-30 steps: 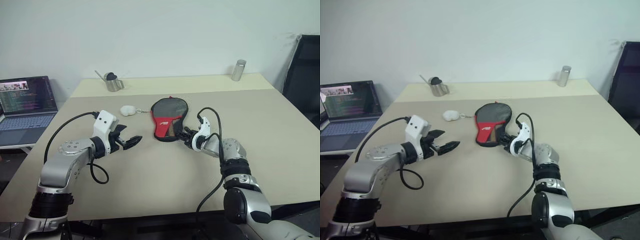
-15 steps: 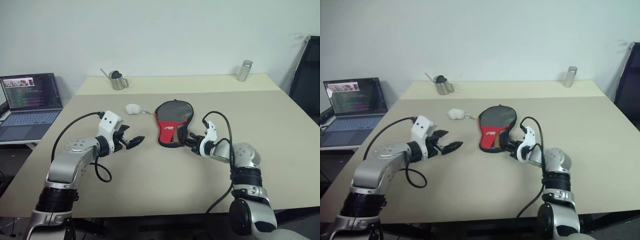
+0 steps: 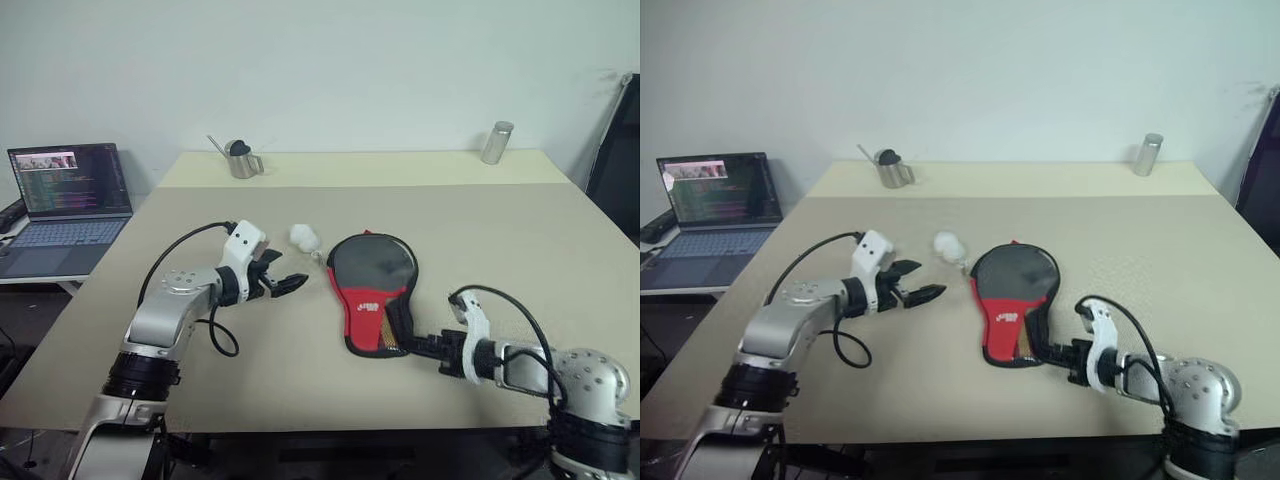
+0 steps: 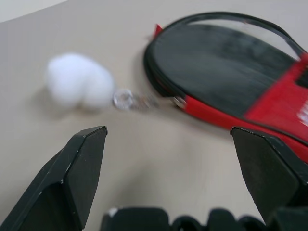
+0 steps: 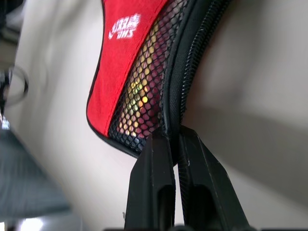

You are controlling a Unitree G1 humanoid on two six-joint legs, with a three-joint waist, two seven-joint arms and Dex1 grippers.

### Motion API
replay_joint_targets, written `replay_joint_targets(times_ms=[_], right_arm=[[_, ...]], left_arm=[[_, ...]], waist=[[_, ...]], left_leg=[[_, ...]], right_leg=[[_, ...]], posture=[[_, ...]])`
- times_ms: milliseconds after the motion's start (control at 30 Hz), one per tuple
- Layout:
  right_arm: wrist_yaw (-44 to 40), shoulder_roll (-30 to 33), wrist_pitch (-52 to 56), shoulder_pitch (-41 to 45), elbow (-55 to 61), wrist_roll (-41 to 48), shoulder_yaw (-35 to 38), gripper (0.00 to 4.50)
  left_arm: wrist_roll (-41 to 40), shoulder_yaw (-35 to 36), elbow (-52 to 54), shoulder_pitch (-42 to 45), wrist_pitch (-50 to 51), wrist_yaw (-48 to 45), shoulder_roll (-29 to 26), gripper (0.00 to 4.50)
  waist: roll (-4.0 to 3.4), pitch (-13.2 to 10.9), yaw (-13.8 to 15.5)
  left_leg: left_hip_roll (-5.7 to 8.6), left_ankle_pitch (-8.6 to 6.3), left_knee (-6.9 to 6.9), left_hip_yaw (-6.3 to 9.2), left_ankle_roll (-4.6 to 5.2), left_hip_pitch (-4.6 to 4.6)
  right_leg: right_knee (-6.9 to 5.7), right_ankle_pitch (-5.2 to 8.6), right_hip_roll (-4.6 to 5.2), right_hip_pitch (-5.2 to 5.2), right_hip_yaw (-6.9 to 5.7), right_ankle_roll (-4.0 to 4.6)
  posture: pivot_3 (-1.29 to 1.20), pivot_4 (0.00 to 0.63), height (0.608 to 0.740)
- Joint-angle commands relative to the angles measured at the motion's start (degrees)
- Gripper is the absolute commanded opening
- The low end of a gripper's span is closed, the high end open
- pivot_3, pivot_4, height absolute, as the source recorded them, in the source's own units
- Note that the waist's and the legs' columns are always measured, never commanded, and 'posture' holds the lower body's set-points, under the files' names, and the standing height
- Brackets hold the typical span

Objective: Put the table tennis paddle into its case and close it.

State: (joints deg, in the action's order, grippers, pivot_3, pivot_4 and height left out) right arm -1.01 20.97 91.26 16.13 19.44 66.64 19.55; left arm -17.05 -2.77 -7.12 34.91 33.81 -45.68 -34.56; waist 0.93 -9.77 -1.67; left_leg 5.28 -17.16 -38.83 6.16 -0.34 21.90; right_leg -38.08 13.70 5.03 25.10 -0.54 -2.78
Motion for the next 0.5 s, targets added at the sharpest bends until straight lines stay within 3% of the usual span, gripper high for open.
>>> replay_joint_targets(times_ms=[33, 500], right_arm=[[-0.7, 5.1, 1.2, -3.3, 3.3, 8.6, -1.4, 0.05], [1.1, 17.8, -6.1, -11.7, 8.0, 24.2, -8.5, 0.05]], left_arm=[[0.7, -0.3, -0.2, 1.8, -1.8, -1.4, 0.0, 4.5], [2.7, -1.2, -3.9, 4.6, -3.6, -3.2, 1.4, 4.5]], waist=[[0.01, 0.0, 0.0], [0.06, 0.0, 0.1]], left_leg=[[0.0, 0.0, 0.0, 0.0, 0.01, 0.0], [-0.04, -0.04, -0.05, 0.0, 0.1, -0.04]], right_leg=[[0.01, 0.0, 0.0, -0.01, 0.0, 0.0], [0.05, 0.01, 0.0, -0.14, -0.07, -0.02]], posture=[[0.0, 0.15, 0.74], [0.0, 0.15, 0.74]])
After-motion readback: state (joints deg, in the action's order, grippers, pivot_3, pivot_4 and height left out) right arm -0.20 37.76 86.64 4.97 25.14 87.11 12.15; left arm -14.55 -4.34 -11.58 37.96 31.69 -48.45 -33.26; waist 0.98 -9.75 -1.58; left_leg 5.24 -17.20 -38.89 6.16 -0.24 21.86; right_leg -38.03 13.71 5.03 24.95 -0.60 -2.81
